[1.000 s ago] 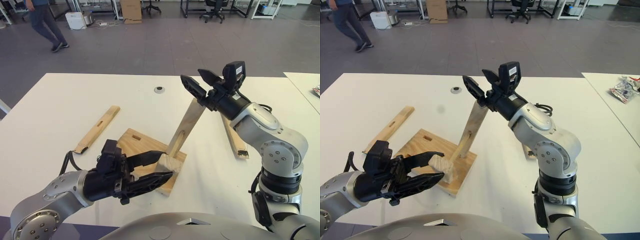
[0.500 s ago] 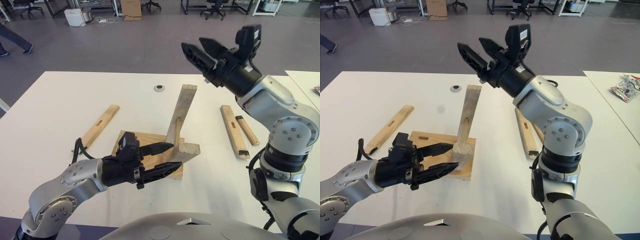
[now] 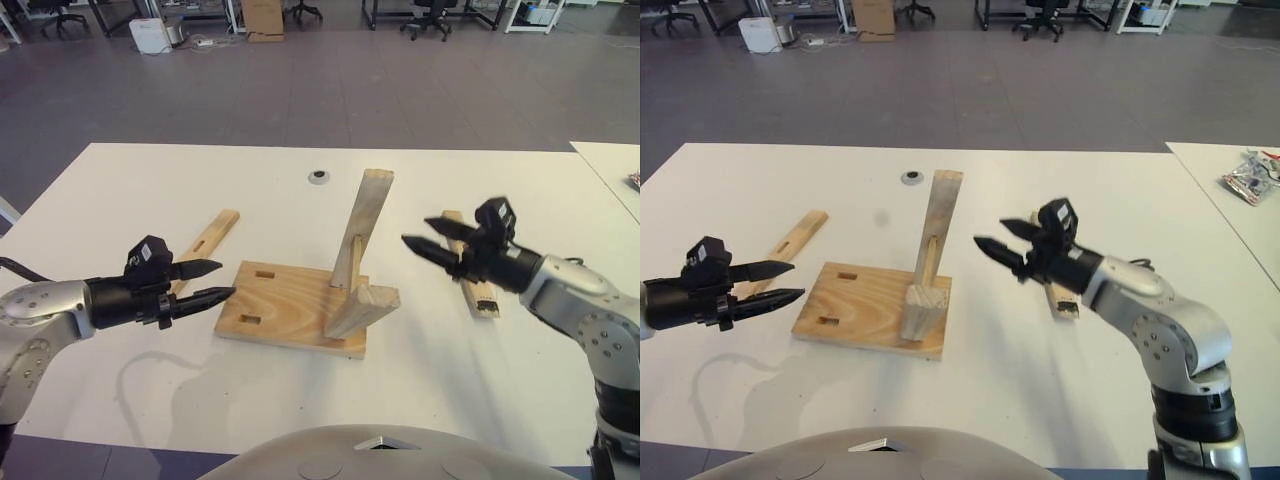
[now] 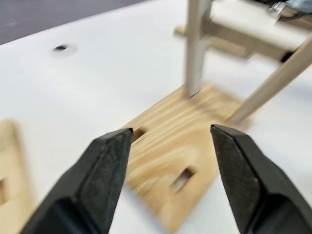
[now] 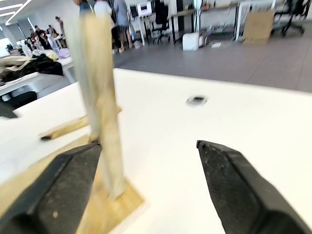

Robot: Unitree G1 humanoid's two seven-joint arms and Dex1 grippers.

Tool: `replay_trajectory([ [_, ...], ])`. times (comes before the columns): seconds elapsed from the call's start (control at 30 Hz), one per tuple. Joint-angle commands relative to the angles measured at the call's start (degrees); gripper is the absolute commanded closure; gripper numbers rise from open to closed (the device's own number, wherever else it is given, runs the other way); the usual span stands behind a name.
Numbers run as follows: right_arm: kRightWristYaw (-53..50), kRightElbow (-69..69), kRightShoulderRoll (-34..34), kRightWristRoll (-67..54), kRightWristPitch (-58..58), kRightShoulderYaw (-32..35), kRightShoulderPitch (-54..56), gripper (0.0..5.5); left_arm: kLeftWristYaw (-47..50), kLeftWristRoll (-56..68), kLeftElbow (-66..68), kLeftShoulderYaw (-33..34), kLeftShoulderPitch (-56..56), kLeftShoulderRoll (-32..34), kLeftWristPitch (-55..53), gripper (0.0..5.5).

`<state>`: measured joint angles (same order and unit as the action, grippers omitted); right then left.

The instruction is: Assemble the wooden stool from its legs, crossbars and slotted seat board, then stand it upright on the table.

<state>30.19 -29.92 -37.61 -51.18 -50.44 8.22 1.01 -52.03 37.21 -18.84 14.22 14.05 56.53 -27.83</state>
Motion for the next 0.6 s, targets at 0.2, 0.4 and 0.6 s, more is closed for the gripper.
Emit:
replay_trajectory([
  [0.2, -0.3, 6.0, -2.0, 28.6, 11.7, -22.3, -5.2, 1.84, 12.6, -32.8, 26.9, -17.3, -9.2, -11.6, 25.5, 2.57],
  [0.4, -0.9, 10.7, 2.1, 39.7, 18.6, -29.4, -2.8, 1.84, 9.6, -36.8, 28.6, -22.0, -8.9, -12.8, 32.5, 2.57],
  [0.6, -2.1, 25.9, 12.0, 42.7, 22.3, -27.7, 9.2, 1.84, 3.9, -31.6, 16.5, -23.2, -2.2, -11.1, 32.2, 2.57],
])
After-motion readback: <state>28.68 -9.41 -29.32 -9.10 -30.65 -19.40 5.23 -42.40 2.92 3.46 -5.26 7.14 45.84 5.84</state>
